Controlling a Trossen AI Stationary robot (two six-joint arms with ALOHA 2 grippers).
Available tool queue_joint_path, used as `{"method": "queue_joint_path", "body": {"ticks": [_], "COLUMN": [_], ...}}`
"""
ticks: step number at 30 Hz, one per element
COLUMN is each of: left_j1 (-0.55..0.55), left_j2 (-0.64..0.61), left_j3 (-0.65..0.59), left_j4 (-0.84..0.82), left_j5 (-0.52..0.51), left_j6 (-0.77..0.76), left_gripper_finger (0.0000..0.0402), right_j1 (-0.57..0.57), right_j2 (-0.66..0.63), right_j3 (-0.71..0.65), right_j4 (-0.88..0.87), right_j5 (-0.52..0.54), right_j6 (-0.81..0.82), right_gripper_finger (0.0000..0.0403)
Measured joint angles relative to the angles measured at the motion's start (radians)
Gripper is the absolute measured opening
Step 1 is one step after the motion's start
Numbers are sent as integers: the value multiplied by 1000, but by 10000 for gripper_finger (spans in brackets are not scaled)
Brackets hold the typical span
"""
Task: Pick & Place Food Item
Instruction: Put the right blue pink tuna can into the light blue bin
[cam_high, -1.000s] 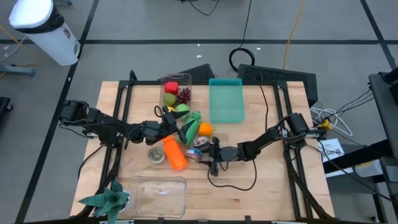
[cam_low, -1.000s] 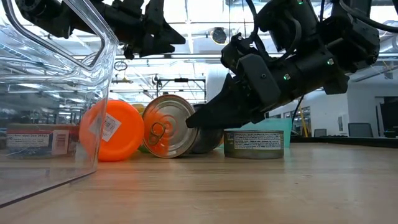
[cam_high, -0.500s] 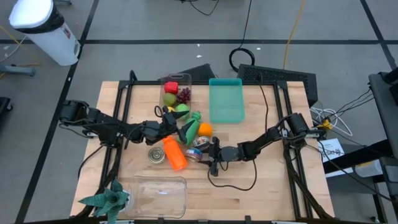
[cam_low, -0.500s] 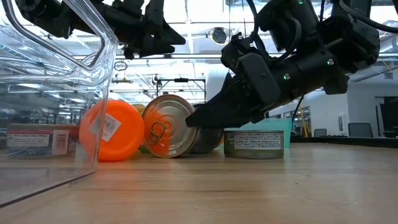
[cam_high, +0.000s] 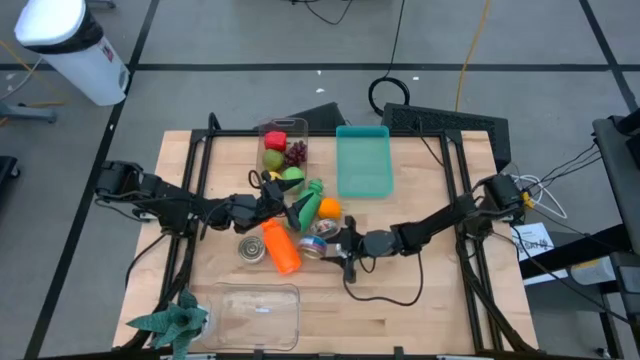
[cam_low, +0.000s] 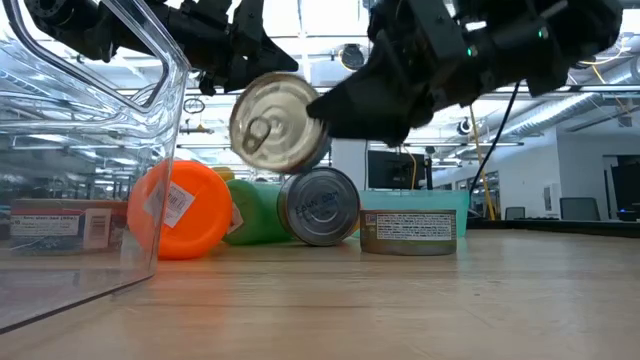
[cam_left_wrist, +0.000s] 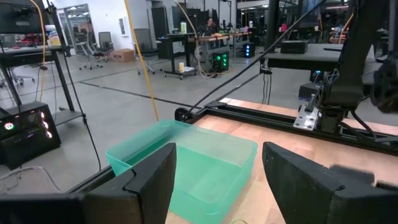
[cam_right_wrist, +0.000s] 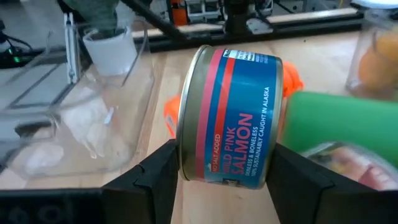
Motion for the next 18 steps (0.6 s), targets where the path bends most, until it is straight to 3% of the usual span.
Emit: {"method": "queue_joint_path", "body": {"ticks": [12, 18], "left_j1": [0, 0], "left_j2": [0, 0], "left_j3": [0, 0], "left_j4": [0, 0], "left_j5": [0, 0], "left_j6": [0, 0], "left_gripper_finger": [244, 244], "right_j1": [-18, -25], "right_j2": [-203, -298], "right_j3": [-2, -68], "right_j4": [-248, -254], "right_j5": [57, 58], "right_j6": [-41, -38], "right_gripper_finger": [193, 193]}}
